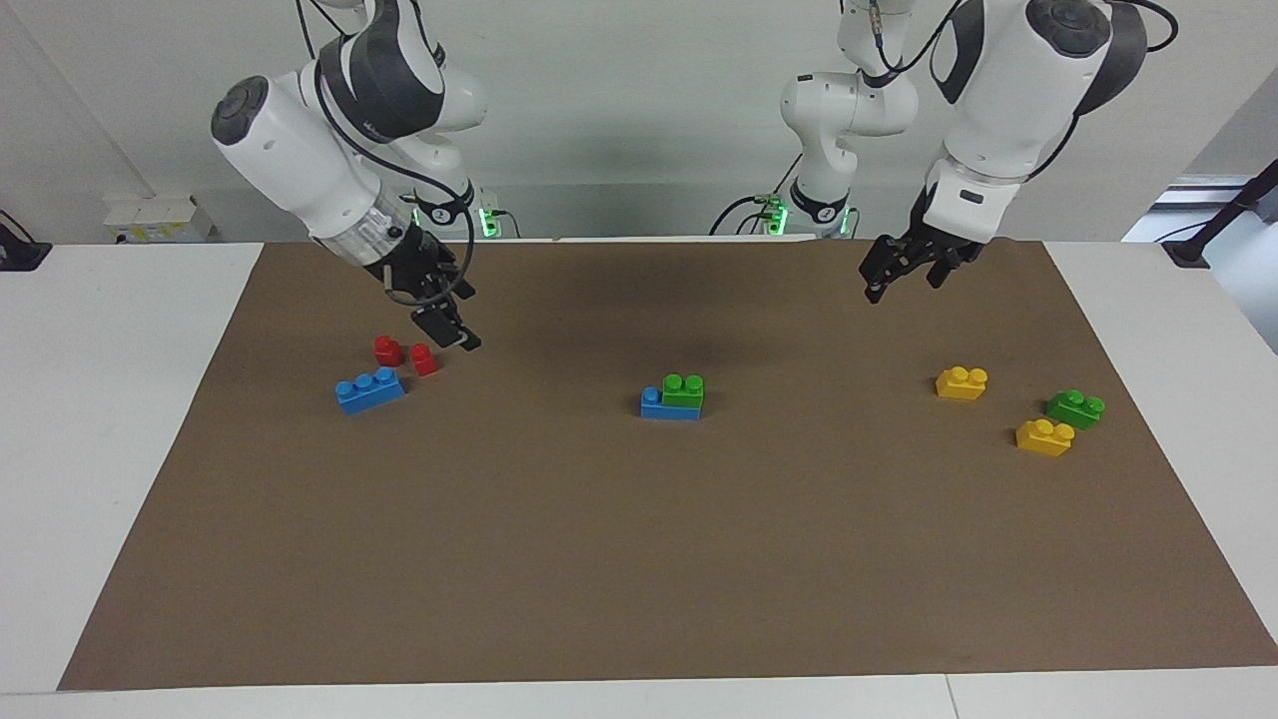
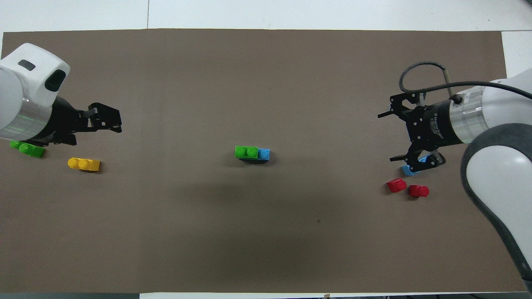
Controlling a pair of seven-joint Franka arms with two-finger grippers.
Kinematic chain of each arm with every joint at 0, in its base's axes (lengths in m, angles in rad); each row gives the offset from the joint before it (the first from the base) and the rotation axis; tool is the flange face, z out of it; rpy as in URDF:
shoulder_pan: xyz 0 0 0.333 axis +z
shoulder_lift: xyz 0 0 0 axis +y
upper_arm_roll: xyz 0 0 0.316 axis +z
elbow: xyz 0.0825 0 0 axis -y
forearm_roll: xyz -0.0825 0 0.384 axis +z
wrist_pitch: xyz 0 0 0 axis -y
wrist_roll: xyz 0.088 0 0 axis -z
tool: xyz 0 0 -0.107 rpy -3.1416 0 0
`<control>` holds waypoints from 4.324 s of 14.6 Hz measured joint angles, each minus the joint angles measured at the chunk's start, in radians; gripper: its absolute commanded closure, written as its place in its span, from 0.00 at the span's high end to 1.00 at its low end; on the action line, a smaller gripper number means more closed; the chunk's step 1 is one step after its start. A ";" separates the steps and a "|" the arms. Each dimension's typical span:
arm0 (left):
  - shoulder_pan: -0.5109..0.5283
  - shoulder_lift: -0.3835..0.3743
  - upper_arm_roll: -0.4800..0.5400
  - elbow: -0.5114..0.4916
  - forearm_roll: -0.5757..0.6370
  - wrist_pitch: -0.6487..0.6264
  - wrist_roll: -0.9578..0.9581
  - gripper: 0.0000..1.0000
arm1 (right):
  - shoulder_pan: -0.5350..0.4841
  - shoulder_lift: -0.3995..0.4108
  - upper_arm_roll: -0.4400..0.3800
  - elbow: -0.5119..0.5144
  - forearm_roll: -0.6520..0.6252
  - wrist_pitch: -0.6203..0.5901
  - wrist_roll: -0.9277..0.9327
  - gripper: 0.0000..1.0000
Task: Remove green block with left arm and hold with right
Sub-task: 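Reach the left gripper while the right gripper reaches the joined bricks, then grasp the green brick with the left gripper while the right grasps blue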
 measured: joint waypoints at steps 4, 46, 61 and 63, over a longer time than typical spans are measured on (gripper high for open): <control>-0.102 -0.031 -0.002 -0.088 0.000 0.098 -0.361 1.00 | 0.027 0.066 -0.001 -0.022 0.172 0.078 -0.006 0.99; -0.396 0.312 0.001 -0.220 0.096 0.591 -1.699 1.00 | 0.353 0.360 -0.001 -0.129 0.717 0.543 -0.352 1.00; -0.396 0.312 0.001 -0.220 0.097 0.602 -1.701 1.00 | 0.402 0.387 -0.002 -0.130 0.770 0.647 -0.352 0.00; -0.396 0.312 0.001 -0.220 0.097 0.606 -1.701 1.00 | 0.405 0.387 -0.002 -0.130 0.770 0.651 -0.352 0.00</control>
